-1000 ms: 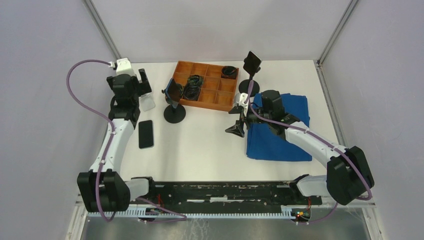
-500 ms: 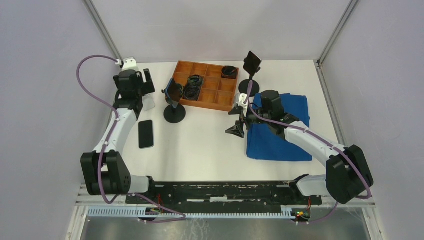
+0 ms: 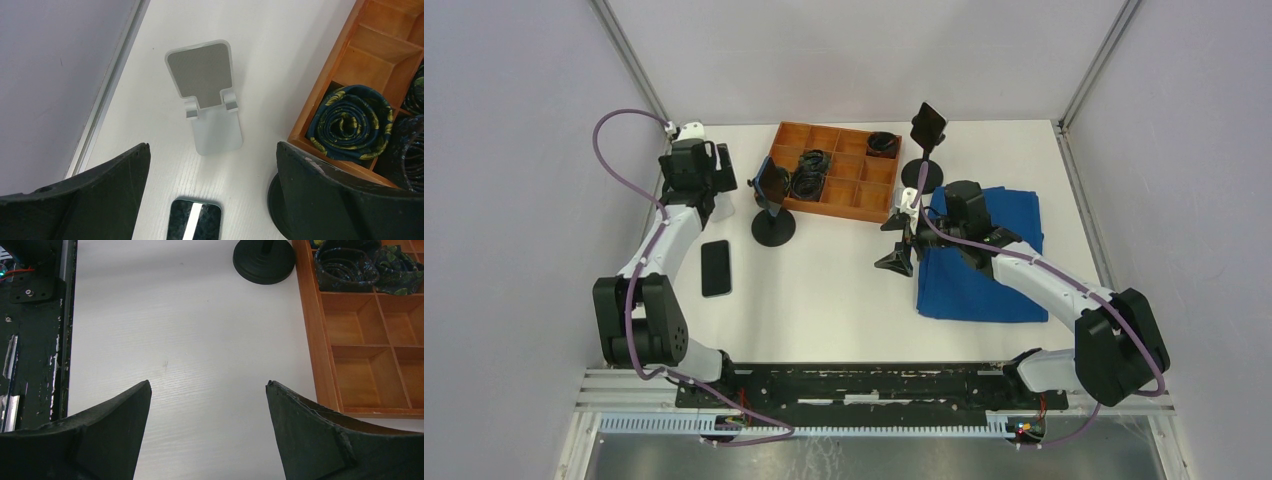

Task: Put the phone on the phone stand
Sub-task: Move the phone stand to the center of the board.

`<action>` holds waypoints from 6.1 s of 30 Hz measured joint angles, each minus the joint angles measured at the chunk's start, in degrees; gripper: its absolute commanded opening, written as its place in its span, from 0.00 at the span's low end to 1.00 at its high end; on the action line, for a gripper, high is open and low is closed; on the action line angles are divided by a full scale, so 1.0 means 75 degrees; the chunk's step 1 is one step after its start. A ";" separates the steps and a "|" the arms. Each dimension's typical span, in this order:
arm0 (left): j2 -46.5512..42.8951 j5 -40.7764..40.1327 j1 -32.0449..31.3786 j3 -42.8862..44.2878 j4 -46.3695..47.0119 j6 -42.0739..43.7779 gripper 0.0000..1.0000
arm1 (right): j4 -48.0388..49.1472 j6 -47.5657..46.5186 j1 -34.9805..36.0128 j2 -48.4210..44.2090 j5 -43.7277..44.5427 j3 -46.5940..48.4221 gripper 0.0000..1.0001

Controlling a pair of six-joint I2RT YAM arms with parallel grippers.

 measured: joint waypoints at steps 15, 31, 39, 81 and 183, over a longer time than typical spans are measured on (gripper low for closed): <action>0.0411 0.0023 0.0050 0.0134 -0.0017 -0.0119 1.00 | -0.0023 -0.0038 0.0000 0.0009 -0.0003 0.0000 0.93; 0.0833 0.0195 0.0277 0.0571 -0.0350 -0.0516 1.00 | -0.0050 -0.0052 0.0000 0.0085 -0.0003 0.0000 0.93; 0.1562 0.0181 0.0283 0.0988 -0.0466 -0.0609 1.00 | -0.0058 -0.0055 0.0003 0.0131 -0.0003 0.0000 0.93; 0.3867 0.0580 0.0784 0.2958 -0.0577 -0.1090 0.64 | -0.0192 -0.0172 0.0003 0.0259 0.0000 0.0000 0.95; -0.5406 0.2168 -0.7143 -0.4205 -0.0315 -0.3885 0.14 | -0.0455 -0.0463 -0.0469 0.0195 0.0070 0.0003 0.96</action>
